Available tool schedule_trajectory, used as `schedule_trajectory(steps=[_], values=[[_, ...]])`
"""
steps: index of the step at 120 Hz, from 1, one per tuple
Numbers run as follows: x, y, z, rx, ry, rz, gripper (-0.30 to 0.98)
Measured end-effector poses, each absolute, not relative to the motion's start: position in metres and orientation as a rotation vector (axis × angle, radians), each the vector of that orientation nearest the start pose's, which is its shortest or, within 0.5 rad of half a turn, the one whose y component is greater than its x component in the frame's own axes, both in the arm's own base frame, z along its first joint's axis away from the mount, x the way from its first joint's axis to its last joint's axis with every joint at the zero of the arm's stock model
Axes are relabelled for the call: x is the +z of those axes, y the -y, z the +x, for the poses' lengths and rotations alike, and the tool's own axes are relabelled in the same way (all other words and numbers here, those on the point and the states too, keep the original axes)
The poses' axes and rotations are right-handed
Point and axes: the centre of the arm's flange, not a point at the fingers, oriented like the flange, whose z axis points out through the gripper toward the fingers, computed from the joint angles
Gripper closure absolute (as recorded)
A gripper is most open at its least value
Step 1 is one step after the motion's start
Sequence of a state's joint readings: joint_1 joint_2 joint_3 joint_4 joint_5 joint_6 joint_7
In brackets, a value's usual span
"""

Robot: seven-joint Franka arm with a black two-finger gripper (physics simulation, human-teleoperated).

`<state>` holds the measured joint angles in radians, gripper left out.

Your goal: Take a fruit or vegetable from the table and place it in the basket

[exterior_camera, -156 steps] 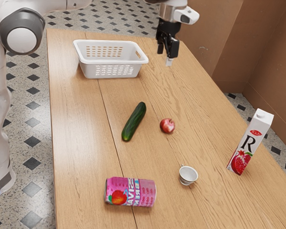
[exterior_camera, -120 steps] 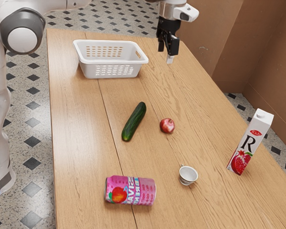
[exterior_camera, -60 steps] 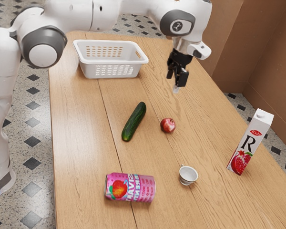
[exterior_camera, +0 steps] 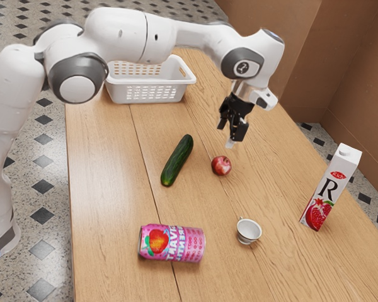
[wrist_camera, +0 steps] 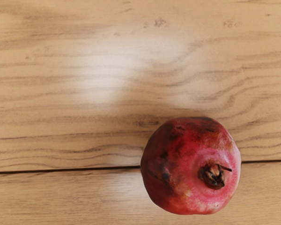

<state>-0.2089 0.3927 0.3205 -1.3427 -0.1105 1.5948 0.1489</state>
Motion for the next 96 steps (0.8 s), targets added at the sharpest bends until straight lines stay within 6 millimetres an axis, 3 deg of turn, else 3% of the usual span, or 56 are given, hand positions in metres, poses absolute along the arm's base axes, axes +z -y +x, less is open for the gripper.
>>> schedule_trajectory(steps=[40,96], values=[[0.464,-0.019,0.663,0.183,-0.08,-3.148,0.0],[0.46,-0.009,0.672,0.06,-0.106,-3.151,0.0]])
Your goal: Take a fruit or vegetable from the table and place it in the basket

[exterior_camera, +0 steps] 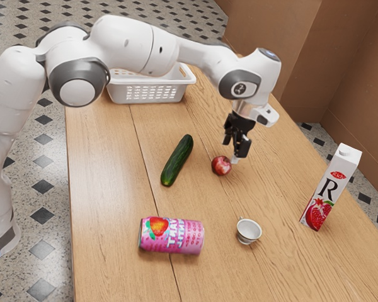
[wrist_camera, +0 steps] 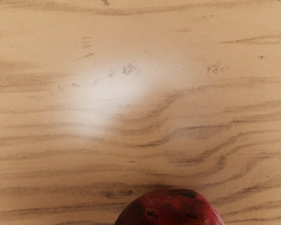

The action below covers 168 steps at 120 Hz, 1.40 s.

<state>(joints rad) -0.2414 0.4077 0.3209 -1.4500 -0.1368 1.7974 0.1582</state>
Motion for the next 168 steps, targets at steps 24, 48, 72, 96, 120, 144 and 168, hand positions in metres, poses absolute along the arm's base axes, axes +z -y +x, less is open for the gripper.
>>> schedule_trajectory(steps=[24,48,72,96,120,144,168], values=[[0.453,-0.004,0.669,0.077,-0.117,-3.157,0.0],[0.44,-0.006,0.665,0.102,-0.105,-3.167,0.0],[0.431,-0.007,0.666,0.096,-0.095,-3.172,0.0],[0.423,-0.01,0.665,0.101,-0.082,-3.177,0.0],[0.417,-0.015,0.663,0.11,-0.061,-3.187,0.12],[0.418,-0.016,0.661,0.108,-0.057,-3.187,0.3],[0.483,-0.029,0.651,-0.058,-0.043,-3.193,0.31]])
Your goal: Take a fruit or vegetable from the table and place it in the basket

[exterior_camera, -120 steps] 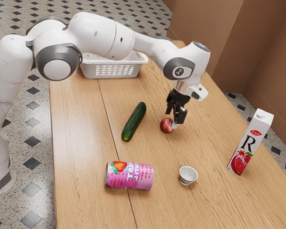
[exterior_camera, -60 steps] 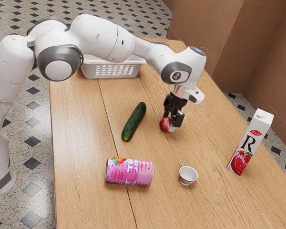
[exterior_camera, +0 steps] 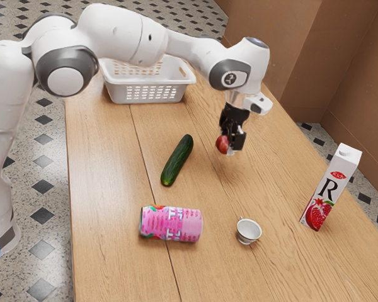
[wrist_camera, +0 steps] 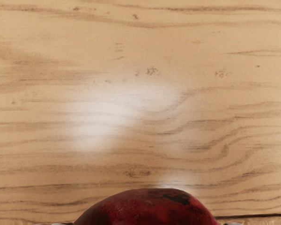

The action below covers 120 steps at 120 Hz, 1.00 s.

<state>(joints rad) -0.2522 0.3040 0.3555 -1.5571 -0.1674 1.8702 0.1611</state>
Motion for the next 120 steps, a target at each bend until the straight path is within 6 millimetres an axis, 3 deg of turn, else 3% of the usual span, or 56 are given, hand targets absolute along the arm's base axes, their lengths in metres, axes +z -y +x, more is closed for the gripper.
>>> schedule_trajectory(steps=[15,31,41,67,85,120], values=[[0.552,-0.069,0.633,-0.221,0.032,-3.175,0.31],[0.597,-0.135,0.614,-0.286,0.187,-3.128,0.31],[0.614,-0.176,0.599,-0.292,0.29,-3.097,0.31],[0.633,-0.268,0.554,-0.277,0.516,-3.024,0.31],[0.63,-0.329,0.519,-0.243,0.68,-2.972,0.31],[0.605,-0.4,0.475,-0.16,0.872,-2.921,0.31]])
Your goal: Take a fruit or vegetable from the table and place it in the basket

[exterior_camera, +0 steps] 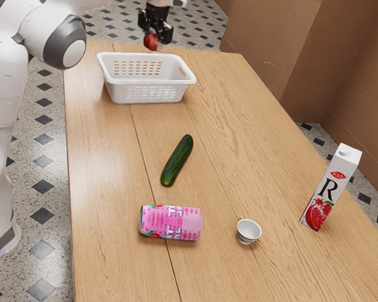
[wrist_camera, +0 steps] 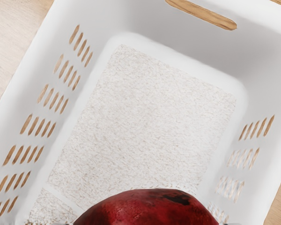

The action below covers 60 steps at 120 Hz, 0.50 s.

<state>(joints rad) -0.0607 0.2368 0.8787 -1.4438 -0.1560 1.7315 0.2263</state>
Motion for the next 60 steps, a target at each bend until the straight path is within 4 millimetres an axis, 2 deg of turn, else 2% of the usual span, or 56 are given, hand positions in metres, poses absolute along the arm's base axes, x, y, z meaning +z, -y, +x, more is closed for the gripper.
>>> schedule_trajectory(steps=[36,47,60], values=[[0.593,-0.421,0.458,-0.127,0.929,-2.912,0.31],[0.591,-0.42,0.46,-0.125,0.926,-2.918,0.17],[0.59,-0.426,0.456,-0.136,0.951,-2.925,0.08]])
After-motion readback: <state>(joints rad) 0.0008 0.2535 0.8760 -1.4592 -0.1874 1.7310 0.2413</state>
